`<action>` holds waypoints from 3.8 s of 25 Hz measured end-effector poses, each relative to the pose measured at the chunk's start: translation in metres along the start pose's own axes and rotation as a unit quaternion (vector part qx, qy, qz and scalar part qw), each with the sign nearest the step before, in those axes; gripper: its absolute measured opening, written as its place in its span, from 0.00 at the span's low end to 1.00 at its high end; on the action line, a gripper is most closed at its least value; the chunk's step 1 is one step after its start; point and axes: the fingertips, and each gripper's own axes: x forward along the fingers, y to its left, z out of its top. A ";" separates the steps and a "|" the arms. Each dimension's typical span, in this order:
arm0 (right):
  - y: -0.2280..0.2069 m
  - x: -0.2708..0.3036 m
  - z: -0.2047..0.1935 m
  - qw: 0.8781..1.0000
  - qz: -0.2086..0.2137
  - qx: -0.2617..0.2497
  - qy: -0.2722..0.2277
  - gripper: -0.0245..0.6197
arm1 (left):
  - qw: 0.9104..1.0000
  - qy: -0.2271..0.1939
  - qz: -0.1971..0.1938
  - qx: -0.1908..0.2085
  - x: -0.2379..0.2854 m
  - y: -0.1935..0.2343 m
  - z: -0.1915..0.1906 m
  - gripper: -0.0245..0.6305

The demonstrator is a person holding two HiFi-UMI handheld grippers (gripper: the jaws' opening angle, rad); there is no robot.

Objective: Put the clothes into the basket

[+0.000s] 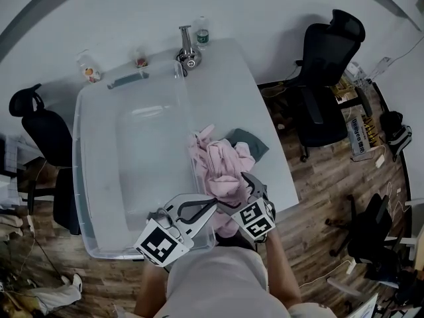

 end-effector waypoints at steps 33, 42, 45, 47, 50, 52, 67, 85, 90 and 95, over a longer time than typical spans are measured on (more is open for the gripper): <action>-0.020 0.065 -0.064 0.993 -0.020 0.088 0.070 0.76 | 1.000 0.018 -0.013 -0.005 0.010 0.008 -0.011 0.05; -0.021 0.060 -0.057 0.991 -0.029 0.111 0.062 0.69 | 1.000 0.019 -0.011 -0.002 0.008 0.009 -0.011 0.05; -0.020 0.056 -0.052 0.990 -0.026 0.129 0.056 0.68 | 1.000 0.019 -0.007 -0.009 0.006 0.009 -0.010 0.05; -0.021 0.053 -0.047 0.990 -0.025 0.134 0.049 0.68 | 1.000 0.020 -0.007 -0.008 0.005 0.009 -0.010 0.05; -0.022 0.045 -0.039 0.990 -0.024 0.136 0.036 0.68 | 1.000 0.016 -0.006 -0.009 0.005 0.009 -0.009 0.05; -0.022 0.039 -0.031 0.990 -0.023 0.140 0.024 0.68 | 1.000 0.014 -0.006 -0.005 0.004 0.009 -0.009 0.05; -0.040 -0.020 0.033 0.987 -0.042 0.143 -0.068 0.66 | 1.000 0.003 0.006 -0.003 -0.001 0.008 0.001 0.05; -0.036 -0.100 0.136 0.977 -0.058 0.093 -0.186 0.65 | 0.998 -0.042 0.035 0.033 -0.027 0.017 0.040 0.05; -0.027 -0.119 0.160 0.972 -0.047 0.083 -0.216 0.65 | 0.996 -0.053 0.051 0.047 -0.040 0.016 0.050 0.05; -0.014 -0.126 0.186 0.970 -0.035 0.061 -0.235 0.65 | 0.994 -0.062 0.067 0.058 -0.057 0.021 0.057 0.05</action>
